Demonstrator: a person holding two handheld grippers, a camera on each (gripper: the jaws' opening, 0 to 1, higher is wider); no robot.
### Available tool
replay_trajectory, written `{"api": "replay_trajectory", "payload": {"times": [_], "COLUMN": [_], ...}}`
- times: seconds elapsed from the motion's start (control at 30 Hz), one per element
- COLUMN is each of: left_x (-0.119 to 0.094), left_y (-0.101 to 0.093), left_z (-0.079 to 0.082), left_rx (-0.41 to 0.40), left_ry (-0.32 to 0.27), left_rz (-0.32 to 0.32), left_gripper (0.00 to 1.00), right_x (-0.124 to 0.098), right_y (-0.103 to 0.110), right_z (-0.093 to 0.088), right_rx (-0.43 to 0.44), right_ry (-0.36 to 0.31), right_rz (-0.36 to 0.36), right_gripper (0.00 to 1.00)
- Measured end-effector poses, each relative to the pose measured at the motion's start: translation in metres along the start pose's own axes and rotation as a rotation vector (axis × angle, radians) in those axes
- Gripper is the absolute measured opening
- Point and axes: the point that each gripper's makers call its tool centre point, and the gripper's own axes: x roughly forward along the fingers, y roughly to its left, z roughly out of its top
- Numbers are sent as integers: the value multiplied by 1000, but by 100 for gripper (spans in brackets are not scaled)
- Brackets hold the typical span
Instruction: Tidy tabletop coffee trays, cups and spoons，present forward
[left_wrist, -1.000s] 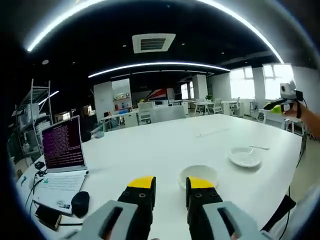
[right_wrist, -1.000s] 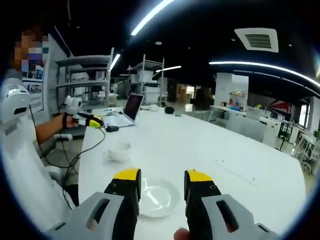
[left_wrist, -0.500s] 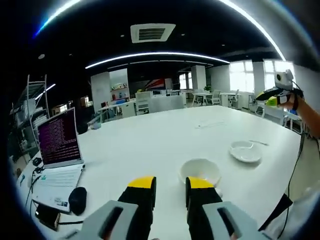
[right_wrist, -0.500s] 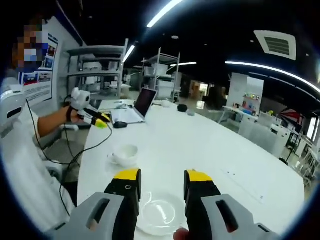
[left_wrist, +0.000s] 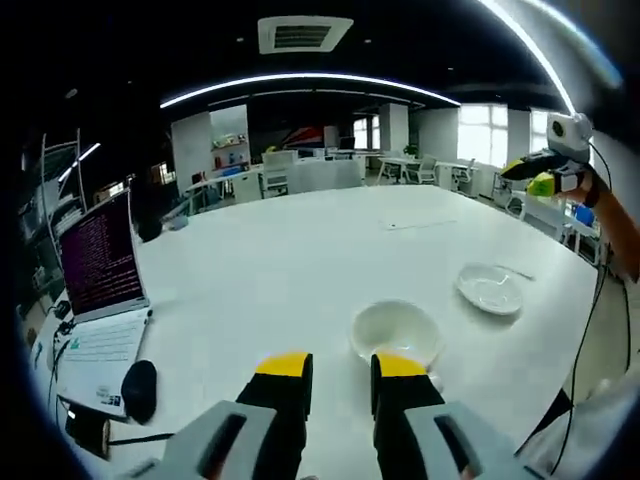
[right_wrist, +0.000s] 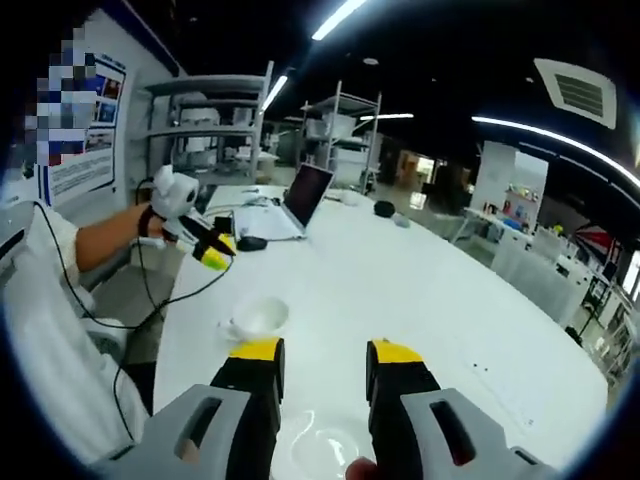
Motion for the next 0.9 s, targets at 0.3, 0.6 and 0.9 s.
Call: {"api": "replay_trajectory", "payload": {"times": [0.3, 0.6, 0.9], "left_x": [16, 33, 40], "left_y": [-6, -14, -23], "left_z": [0, -6, -7], "left_rx": [-21, -46, -63], "left_ry": [76, 173, 215], "left_rz": [-29, -70, -86], "left_gripper": [25, 25, 26], "right_x": [56, 97, 133], "right_y": [25, 36, 47], "right_z": [-1, -11, -29], "right_rx": [-80, 0, 82], "right_ry": [117, 222, 362], "right_rz": [49, 85, 121], "right_gripper": [35, 33, 33]}}
